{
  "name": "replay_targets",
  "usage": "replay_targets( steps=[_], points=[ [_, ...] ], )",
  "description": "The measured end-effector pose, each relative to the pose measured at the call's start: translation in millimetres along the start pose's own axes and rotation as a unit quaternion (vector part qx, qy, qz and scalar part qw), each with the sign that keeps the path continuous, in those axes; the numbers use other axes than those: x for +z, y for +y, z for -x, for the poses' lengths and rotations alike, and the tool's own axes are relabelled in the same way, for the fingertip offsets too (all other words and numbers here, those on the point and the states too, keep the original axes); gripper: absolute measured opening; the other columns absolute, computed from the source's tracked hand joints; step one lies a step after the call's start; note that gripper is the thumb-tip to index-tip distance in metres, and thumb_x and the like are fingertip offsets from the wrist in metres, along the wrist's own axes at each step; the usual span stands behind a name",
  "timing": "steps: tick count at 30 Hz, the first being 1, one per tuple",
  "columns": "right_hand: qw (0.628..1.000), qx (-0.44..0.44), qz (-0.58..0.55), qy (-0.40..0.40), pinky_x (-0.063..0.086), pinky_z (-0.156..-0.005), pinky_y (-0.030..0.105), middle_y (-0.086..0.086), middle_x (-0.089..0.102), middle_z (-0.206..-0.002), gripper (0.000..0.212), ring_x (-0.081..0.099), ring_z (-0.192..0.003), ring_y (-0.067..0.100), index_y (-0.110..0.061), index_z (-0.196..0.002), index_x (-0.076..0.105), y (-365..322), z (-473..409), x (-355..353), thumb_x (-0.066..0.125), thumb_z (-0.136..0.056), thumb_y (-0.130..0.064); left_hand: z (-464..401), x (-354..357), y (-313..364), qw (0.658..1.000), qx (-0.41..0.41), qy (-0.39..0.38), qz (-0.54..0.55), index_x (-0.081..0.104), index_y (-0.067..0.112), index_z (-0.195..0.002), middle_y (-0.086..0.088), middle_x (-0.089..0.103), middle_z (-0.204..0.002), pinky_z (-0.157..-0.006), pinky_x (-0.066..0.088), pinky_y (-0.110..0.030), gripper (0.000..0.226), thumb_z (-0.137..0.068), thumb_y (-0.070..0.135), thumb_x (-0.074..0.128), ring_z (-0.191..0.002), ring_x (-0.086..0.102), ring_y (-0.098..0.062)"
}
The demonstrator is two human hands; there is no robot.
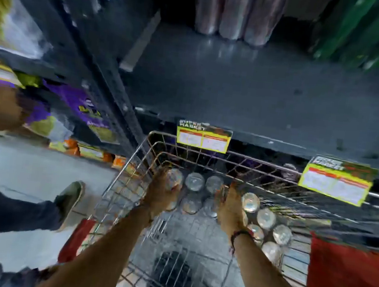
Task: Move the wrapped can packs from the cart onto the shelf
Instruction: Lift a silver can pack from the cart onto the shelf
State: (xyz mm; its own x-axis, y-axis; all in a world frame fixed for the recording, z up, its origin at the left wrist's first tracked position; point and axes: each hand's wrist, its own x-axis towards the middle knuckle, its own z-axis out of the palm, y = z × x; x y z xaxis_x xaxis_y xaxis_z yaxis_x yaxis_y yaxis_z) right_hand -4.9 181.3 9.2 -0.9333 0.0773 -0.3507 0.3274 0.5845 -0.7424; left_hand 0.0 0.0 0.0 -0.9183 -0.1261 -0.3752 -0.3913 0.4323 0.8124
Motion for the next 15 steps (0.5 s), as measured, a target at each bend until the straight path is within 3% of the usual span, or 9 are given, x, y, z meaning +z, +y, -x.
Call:
replay_targets(
  steps=[2, 4, 5, 7, 9, 11, 13, 15],
  points=[
    [0.991, 0.1, -0.056, -0.065, 0.042, -0.075, 0.035, 0.023, 0.056, -0.119, 0.035, 0.054, -0.101, 0.033, -0.003, -0.12, 0.045, 5.7, -13.0, 9.9, 0.052, -0.09, -0.019, -14.7, 5.2, -10.1, 0.998, -0.048, -0.003, 0.047, 0.026, -0.003, -0.134, -0.026, 0.036, -0.137, -0.095, 0.043, -0.047, 0.061, -0.082, -0.002, 0.058, -0.126, 0.039, -0.043],
    [0.968, 0.186, -0.107, -0.134, 0.047, -0.085, 0.039, 0.023, 0.051, -0.131, 0.046, 0.053, -0.111, 0.034, -0.001, -0.129, 0.038, 13.6, -22.0, 16.4, 0.053, -0.09, -0.019, -24.1, 9.1, -19.0, 0.993, -0.073, -0.004, 0.089, 0.029, 0.003, -0.131, -0.014, 0.042, -0.125, -0.077, 0.052, -0.029, 0.06, -0.08, -0.005, 0.059, -0.118, 0.045, -0.04],
    [0.961, 0.205, -0.104, -0.156, 0.046, -0.094, 0.042, 0.022, 0.047, -0.136, 0.049, 0.049, -0.119, 0.035, -0.001, -0.132, 0.035, 20.8, -26.0, 19.7, 0.053, -0.09, -0.018, -27.4, 11.6, -26.6, 0.991, -0.069, -0.007, 0.114, 0.034, 0.005, -0.125, -0.012, 0.046, -0.118, -0.067, 0.053, -0.016, 0.054, -0.079, -0.009, 0.059, -0.112, 0.049, -0.038],
    [0.951, 0.231, -0.113, -0.174, 0.045, -0.092, 0.04, 0.022, 0.043, -0.139, 0.052, 0.048, -0.121, 0.034, -0.002, -0.135, 0.032, 27.5, -26.4, 23.6, 0.053, -0.089, -0.016, -27.8, 14.1, -39.2, 0.987, -0.056, -0.015, 0.149, 0.048, 0.017, -0.107, -0.007, 0.057, -0.107, -0.057, 0.049, -0.004, 0.044, -0.077, -0.013, 0.059, -0.098, 0.06, -0.026],
    [0.946, 0.239, -0.157, -0.151, 0.043, -0.083, 0.037, 0.023, 0.046, -0.137, 0.053, 0.052, -0.111, 0.028, -0.005, -0.136, 0.032, 27.8, -25.4, 27.9, 0.054, -0.088, -0.01, -25.4, 15.0, -41.6, 0.982, -0.07, -0.015, 0.175, 0.053, 0.031, -0.092, 0.006, 0.06, -0.094, -0.052, 0.049, -0.006, 0.043, -0.078, -0.01, 0.059, -0.089, 0.064, -0.006],
    [0.945, 0.224, -0.208, -0.115, 0.048, -0.082, 0.039, 0.021, 0.049, -0.135, 0.062, 0.053, -0.11, 0.029, -0.009, -0.139, 0.026, 25.3, -25.1, 32.8, 0.057, -0.086, -0.004, -25.8, 16.3, -40.9, 0.973, -0.093, -0.014, 0.21, 0.053, 0.031, -0.088, 0.009, 0.059, -0.091, -0.052, 0.049, -0.007, 0.04, -0.079, -0.007, 0.059, -0.083, 0.059, -0.001],
    [0.949, 0.204, -0.216, -0.103, 0.051, -0.086, 0.034, 0.021, 0.049, -0.135, 0.057, 0.053, -0.113, 0.031, -0.009, -0.138, 0.028, 18.6, -20.9, 31.2, 0.055, -0.088, -0.008, -21.6, 13.7, -33.9, 0.967, -0.117, -0.02, 0.228, 0.052, 0.03, -0.094, 0.008, 0.059, -0.092, -0.05, 0.049, -0.008, 0.038, -0.08, -0.005, 0.059, -0.08, 0.055, -0.002],
    [0.959, 0.202, -0.178, -0.09, 0.044, -0.101, 0.037, 0.015, 0.058, -0.123, 0.041, 0.056, -0.108, 0.03, -0.008, -0.129, 0.038, 15.0, -13.5, 26.2, 0.05, -0.091, -0.019, -12.3, 8.5, -25.8, 0.956, -0.143, -0.034, 0.256, 0.049, 0.021, -0.114, 0.005, 0.06, -0.096, -0.053, 0.05, -0.016, 0.041, -0.081, -0.002, 0.058, -0.083, 0.056, -0.009]
  ],
)
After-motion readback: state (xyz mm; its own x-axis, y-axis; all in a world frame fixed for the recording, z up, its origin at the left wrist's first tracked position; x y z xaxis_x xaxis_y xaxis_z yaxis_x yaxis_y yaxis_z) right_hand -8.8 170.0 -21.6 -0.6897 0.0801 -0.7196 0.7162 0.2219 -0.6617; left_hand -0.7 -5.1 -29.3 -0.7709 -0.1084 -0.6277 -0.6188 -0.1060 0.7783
